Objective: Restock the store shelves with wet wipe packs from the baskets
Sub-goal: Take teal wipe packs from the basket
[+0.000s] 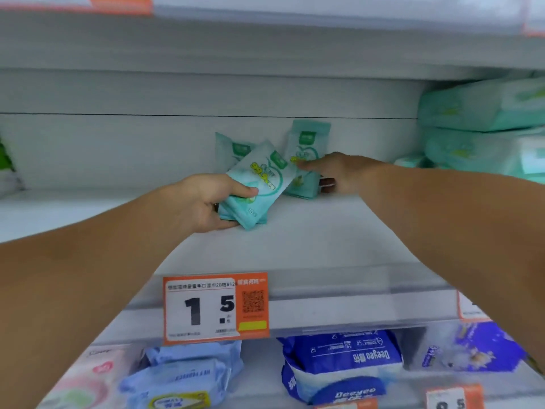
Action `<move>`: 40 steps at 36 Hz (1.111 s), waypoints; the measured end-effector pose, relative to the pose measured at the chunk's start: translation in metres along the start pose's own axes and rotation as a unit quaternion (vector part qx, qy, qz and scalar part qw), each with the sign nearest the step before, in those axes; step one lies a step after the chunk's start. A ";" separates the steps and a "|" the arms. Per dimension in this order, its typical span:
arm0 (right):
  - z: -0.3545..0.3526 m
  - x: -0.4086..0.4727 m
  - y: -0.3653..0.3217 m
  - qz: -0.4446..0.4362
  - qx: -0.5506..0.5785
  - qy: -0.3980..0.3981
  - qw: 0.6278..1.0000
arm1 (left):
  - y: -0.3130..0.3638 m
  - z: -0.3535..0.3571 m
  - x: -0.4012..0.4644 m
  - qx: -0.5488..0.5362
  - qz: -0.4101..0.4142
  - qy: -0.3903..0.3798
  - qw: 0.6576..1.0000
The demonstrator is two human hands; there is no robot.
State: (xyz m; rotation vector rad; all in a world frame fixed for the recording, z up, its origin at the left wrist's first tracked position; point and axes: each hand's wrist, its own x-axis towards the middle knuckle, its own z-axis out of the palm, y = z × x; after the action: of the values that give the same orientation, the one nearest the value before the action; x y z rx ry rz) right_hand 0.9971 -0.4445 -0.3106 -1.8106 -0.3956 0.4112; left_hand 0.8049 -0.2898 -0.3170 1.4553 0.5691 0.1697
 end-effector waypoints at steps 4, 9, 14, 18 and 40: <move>0.011 -0.026 -0.007 -0.001 0.141 -0.038 0.989 | -0.003 -0.004 -0.016 -0.006 0.045 0.021 0.999; -0.020 -0.091 -0.019 -0.018 0.246 -0.029 0.969 | 0.002 -0.017 -0.056 -0.081 0.114 0.041 0.989; -0.037 -0.191 -0.018 -0.026 0.330 -0.017 0.943 | -0.003 -0.008 -0.112 -0.132 0.118 0.011 0.984; -0.017 -0.270 0.010 -0.011 0.356 -0.085 0.930 | -0.040 0.014 -0.162 -0.118 0.135 -0.011 0.984; -0.022 -0.358 0.144 0.111 0.262 -0.098 0.953 | -0.221 0.067 -0.232 -0.099 0.030 -0.082 0.991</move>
State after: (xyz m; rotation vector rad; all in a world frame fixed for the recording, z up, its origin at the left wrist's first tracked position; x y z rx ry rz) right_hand 0.7003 -0.6689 -0.4168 -1.2987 -0.1900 0.7799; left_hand 0.5871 -0.4808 -0.4687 1.2803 0.3651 0.1481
